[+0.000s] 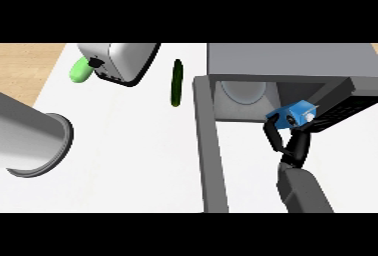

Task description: Pick up the milk, place it into the microwave and close the microwave

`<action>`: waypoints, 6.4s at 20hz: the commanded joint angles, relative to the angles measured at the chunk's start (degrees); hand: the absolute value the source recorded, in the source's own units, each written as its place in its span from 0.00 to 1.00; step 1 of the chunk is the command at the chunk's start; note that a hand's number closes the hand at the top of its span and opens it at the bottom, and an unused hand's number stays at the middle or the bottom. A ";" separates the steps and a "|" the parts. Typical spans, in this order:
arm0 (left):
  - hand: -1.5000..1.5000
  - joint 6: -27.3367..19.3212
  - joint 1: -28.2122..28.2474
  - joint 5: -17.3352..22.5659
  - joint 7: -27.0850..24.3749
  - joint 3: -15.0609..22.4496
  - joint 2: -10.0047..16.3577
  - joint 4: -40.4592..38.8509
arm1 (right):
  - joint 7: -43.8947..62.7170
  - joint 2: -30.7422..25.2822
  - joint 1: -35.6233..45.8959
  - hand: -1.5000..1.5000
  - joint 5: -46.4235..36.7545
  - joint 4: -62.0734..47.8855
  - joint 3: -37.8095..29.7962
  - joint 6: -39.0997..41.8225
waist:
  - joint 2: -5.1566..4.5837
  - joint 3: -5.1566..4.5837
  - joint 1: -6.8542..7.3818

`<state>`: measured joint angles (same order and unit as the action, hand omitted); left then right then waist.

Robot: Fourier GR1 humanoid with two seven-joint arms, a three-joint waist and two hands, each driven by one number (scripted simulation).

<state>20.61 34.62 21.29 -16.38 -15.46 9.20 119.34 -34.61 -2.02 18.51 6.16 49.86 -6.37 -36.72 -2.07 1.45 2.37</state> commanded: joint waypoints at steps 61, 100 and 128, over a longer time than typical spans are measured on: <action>0.00 0.70 -15.43 -2.86 1.27 2.16 3.07 -12.85 | 11.09 -7.98 17.82 0.00 -15.83 -17.40 18.26 -23.62 | -0.29 -1.28 9.04; 0.00 6.72 -6.85 -8.01 -2.95 11.28 -0.77 -8.94 | -6.44 -5.21 -2.48 0.00 9.93 4.66 23.96 20.81 | 2.12 -1.34 -2.03; 1.00 -6.97 -37.19 -33.51 7.35 33.94 -9.16 -26.88 | -5.84 -20.05 -31.60 0.00 21.07 36.32 11.17 38.46 | 2.07 -1.48 -3.26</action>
<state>17.72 2.96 -9.66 -8.37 14.14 0.67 98.80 -42.13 -19.58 -11.06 25.50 82.26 7.48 0.06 0.01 -0.01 -0.73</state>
